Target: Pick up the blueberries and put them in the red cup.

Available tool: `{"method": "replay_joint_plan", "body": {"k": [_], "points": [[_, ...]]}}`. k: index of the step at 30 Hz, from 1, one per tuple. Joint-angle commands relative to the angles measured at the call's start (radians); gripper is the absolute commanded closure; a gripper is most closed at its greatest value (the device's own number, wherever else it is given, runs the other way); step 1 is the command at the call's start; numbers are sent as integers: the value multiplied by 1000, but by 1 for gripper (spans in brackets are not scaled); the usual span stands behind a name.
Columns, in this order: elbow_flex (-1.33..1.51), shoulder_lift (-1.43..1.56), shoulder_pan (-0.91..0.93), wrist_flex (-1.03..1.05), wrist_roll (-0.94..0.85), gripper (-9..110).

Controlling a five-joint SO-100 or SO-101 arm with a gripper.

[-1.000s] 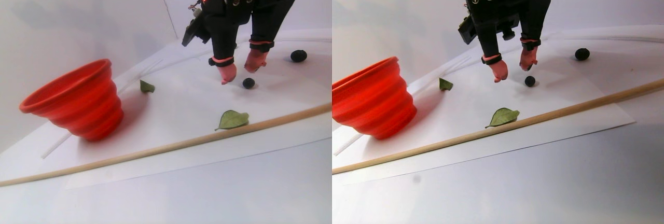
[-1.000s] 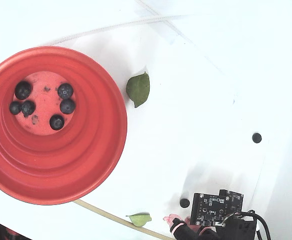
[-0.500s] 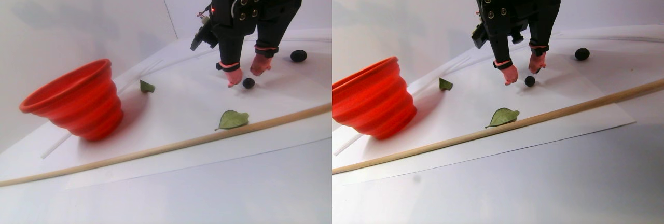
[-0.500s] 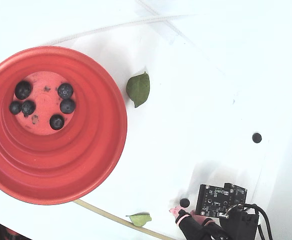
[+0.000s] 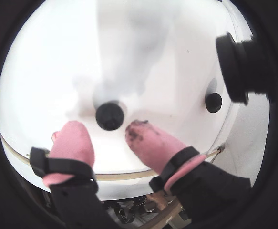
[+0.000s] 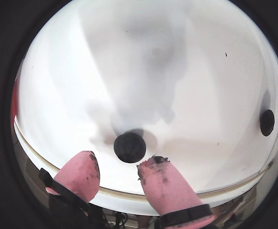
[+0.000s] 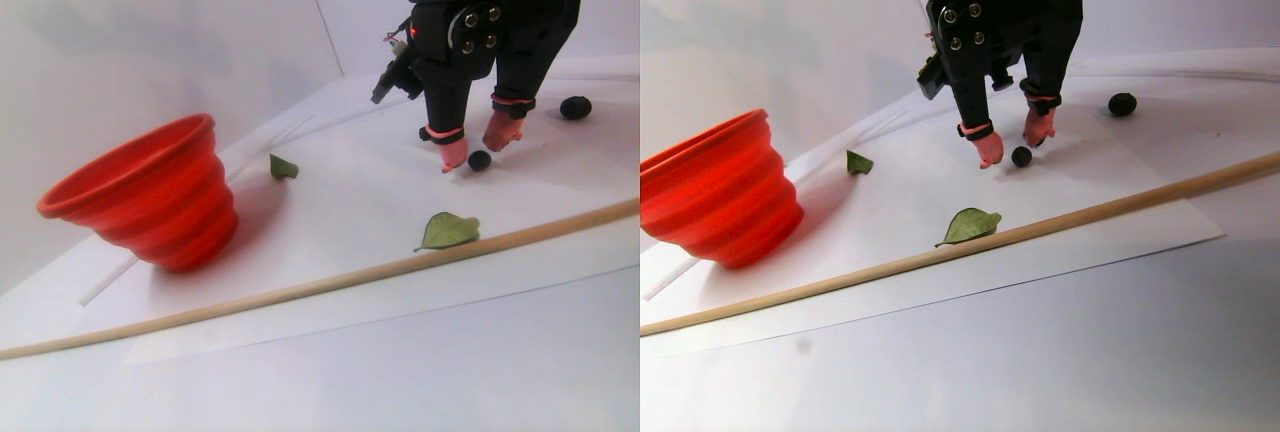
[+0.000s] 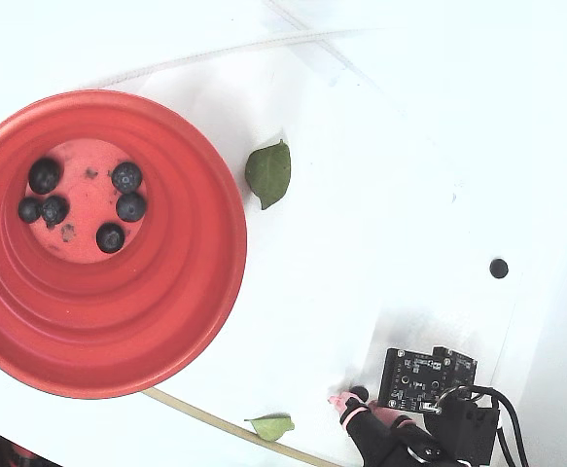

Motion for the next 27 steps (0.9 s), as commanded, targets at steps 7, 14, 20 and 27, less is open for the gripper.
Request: {"method": "replay_joint_plan", "body": {"k": [7,14,20,27], "points": [[-29,-44,2,-54,9,85],[-46,-63,0,-58,15,85],[-43,-91,-5,-87,23,86],[-29,-106,-8,-117,21,88]]}}
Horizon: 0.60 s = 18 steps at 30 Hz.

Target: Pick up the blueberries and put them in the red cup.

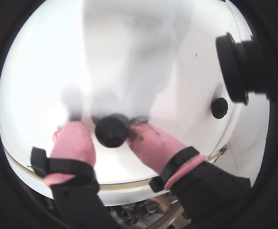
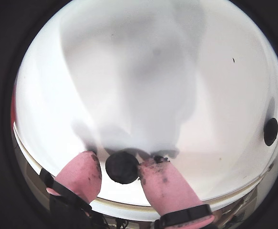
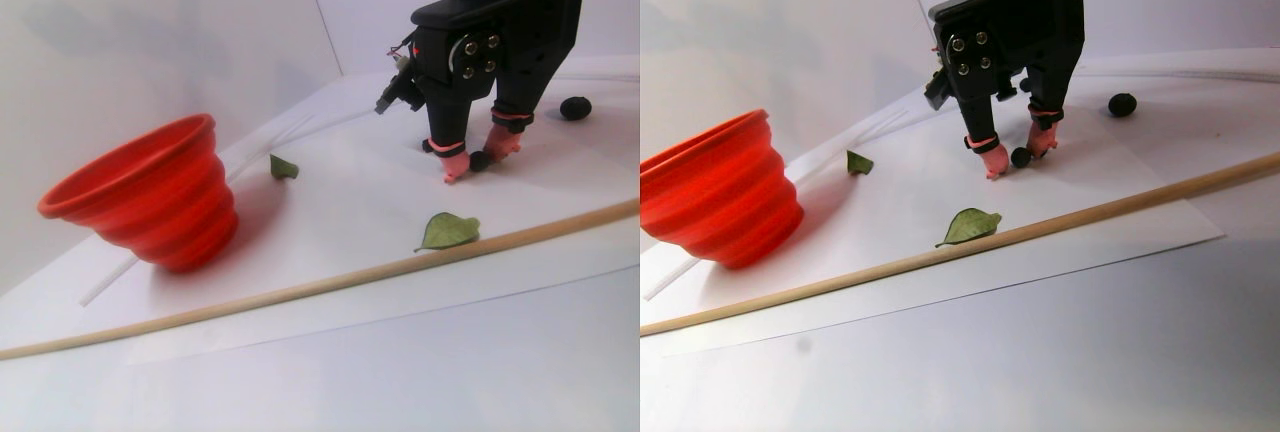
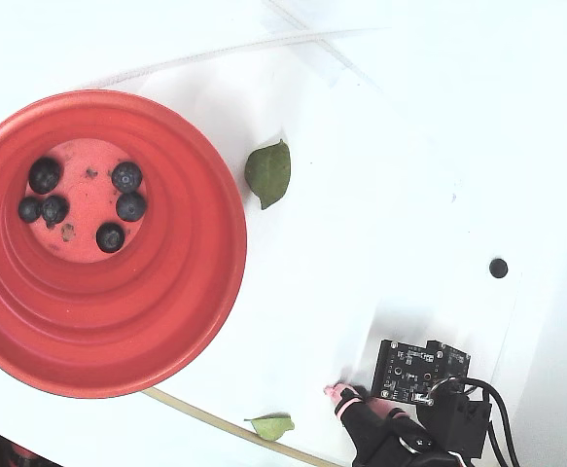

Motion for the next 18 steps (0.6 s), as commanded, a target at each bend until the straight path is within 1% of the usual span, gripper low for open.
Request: {"method": "replay_joint_plan", "body": {"k": [1,11,18], "points": [[5,-2,-9,-23,11,88],[18,25,-25,-21,17,90],[35,137,-57,69,38,91]]}}
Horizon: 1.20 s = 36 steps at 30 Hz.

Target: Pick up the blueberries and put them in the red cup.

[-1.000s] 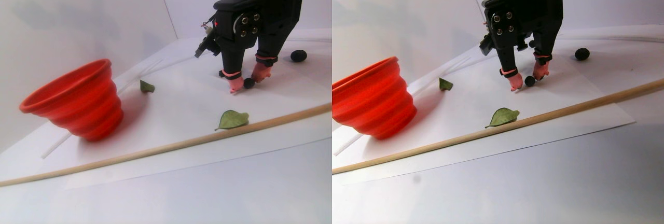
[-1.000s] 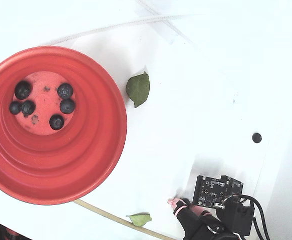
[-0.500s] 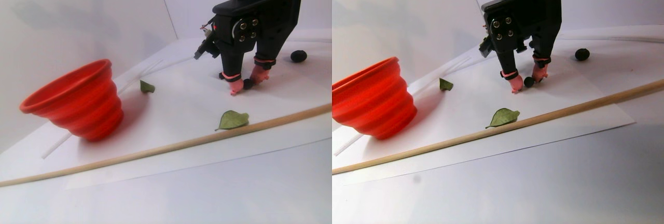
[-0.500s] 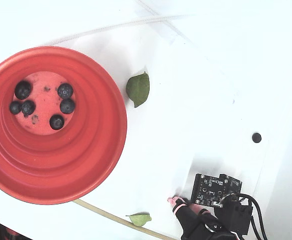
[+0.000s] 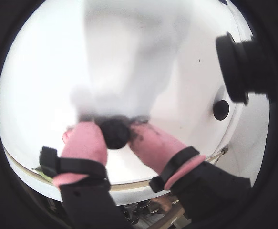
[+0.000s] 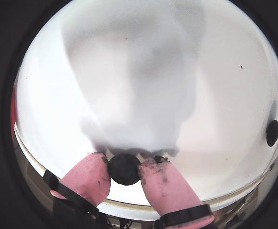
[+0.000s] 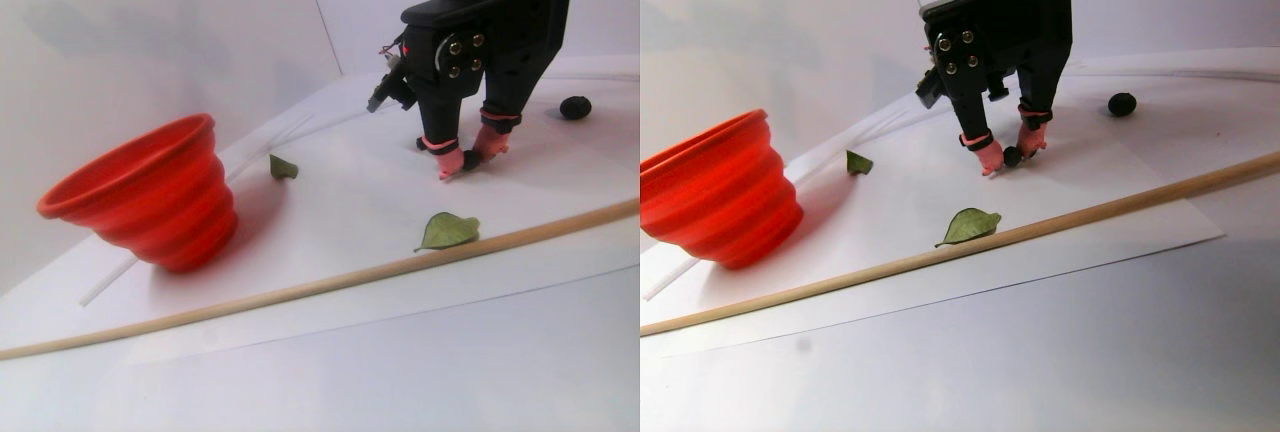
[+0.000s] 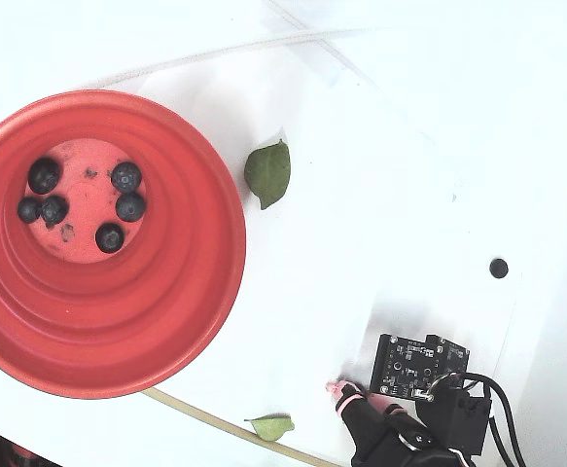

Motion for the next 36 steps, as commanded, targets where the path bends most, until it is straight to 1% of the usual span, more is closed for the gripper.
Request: {"method": "replay_joint_plan", "body": {"k": [1,18,36], "points": [[11,124,-31,51,11,91],[15,336,-112,255,58,91],[-60,505,-262,489,169,91]]}}
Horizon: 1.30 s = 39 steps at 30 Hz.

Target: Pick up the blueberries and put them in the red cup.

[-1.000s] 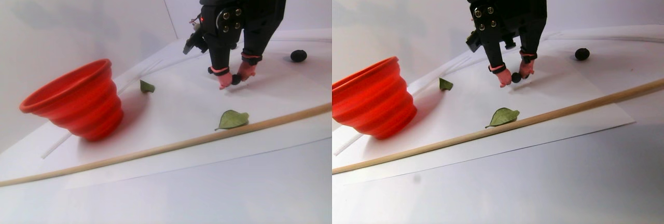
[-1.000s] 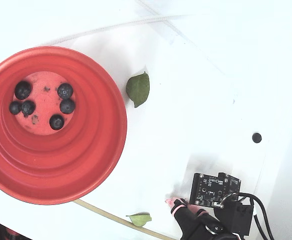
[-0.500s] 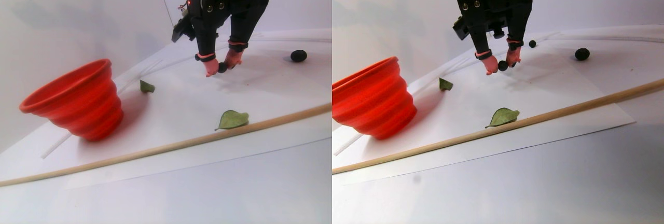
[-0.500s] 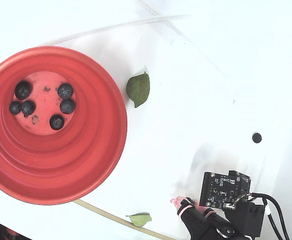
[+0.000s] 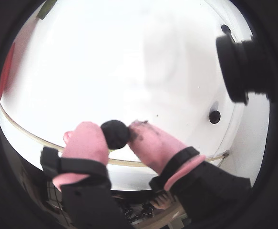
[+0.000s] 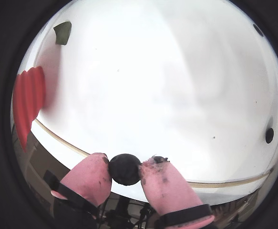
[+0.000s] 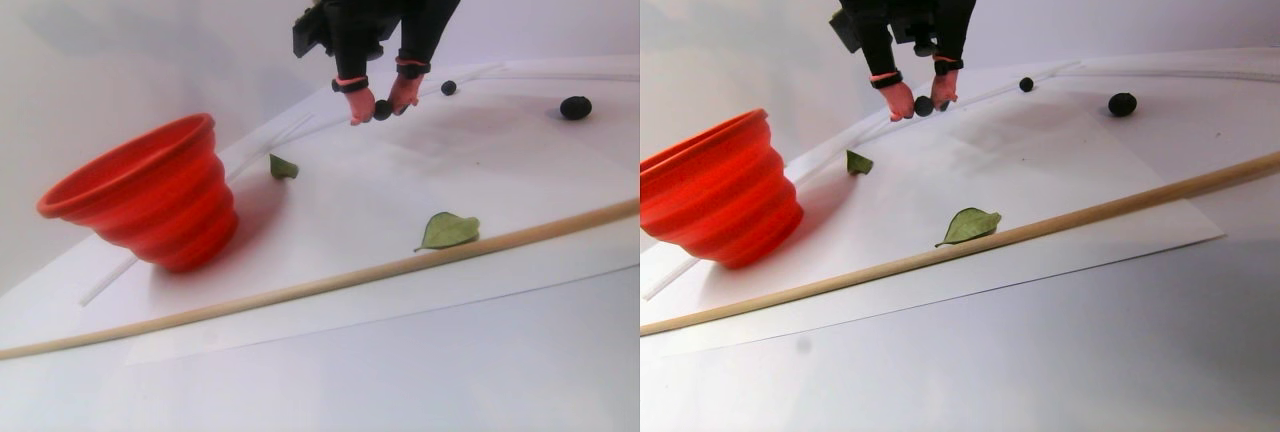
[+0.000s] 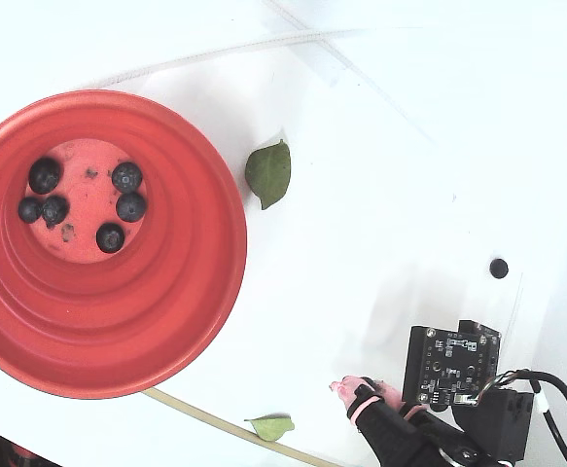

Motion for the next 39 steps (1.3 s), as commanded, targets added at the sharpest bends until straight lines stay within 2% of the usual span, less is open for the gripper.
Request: {"method": "replay_joint_plan", "body": {"k": [1,39], "points": [[-66,100,-48,49,20,91],[-143,295,-405,341,215,91]]}}
